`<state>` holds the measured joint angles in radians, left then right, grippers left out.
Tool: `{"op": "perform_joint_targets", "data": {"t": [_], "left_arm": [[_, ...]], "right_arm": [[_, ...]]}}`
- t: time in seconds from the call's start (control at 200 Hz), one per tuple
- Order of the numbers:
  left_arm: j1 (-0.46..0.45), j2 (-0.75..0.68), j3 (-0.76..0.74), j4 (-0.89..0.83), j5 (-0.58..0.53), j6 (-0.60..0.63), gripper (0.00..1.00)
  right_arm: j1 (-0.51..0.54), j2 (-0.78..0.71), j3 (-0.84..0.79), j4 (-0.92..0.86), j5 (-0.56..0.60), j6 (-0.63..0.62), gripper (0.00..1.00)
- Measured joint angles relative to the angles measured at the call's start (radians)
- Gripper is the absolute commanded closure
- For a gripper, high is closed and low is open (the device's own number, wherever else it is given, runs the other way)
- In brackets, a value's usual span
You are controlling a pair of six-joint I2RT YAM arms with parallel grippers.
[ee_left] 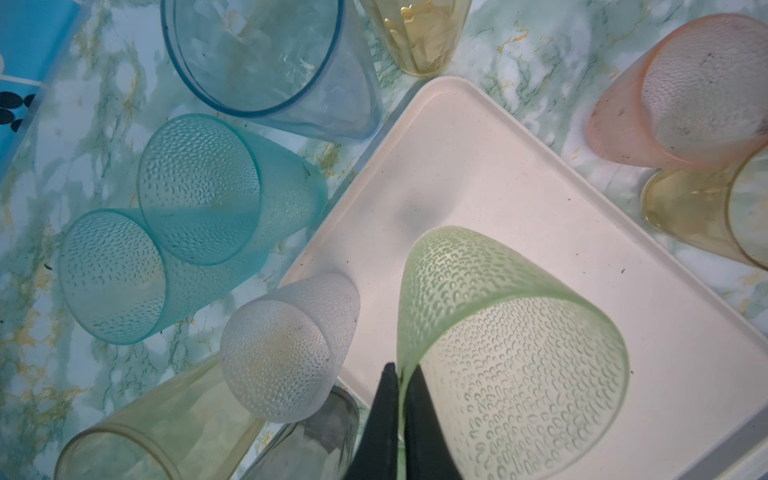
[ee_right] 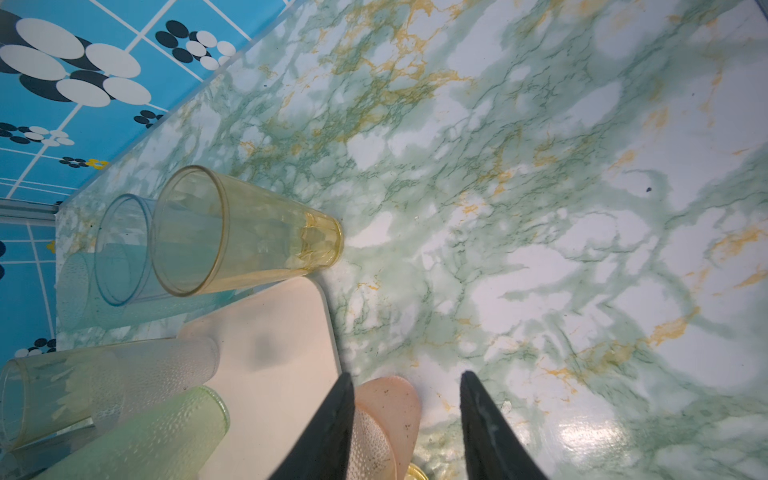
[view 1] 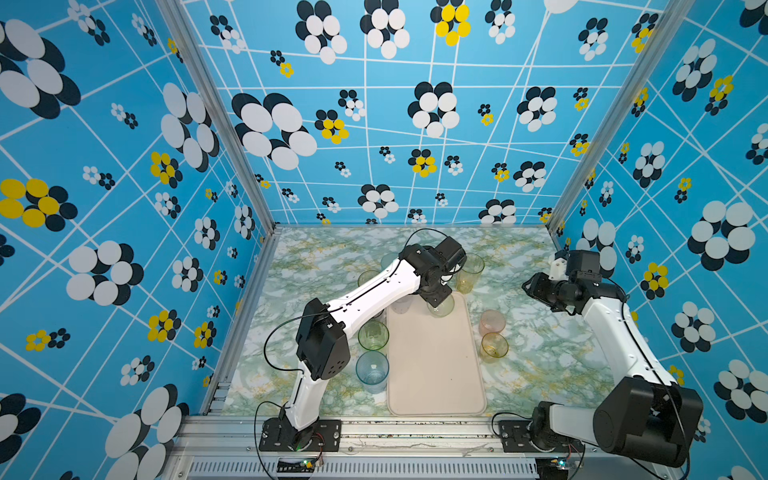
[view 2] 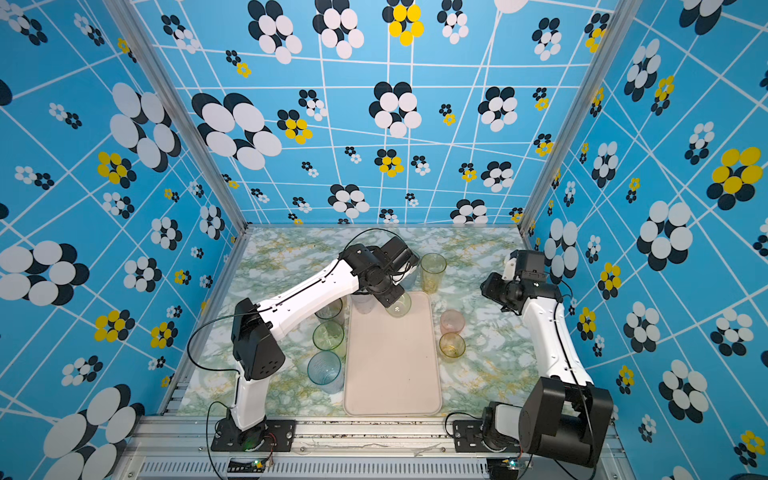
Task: Place the glasses into the tray
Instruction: 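Carry the frosted green cup with the left gripper onto the tray, then lower the green cup onto the tray beside the white cup, open left gripper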
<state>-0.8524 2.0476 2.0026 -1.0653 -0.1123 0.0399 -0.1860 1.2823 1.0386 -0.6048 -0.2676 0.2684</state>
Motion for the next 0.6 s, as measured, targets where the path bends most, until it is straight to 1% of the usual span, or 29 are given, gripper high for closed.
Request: {"op": "perform_joint_targets", "data": {"t": [0.2,0.6], "left_arm": [[0.037,0.073,0.028,-0.004,0.018,0.029,1.00],[0.085,0.142,0.094,-0.006,0.047,0.061,1.00]], "right_arm": [[0.011,-0.035,0.000,-0.023,0.006,-0.003,0.56],[0.038,-0.039,0.000,-0.046,0.027,-0.003,0.56]]}}
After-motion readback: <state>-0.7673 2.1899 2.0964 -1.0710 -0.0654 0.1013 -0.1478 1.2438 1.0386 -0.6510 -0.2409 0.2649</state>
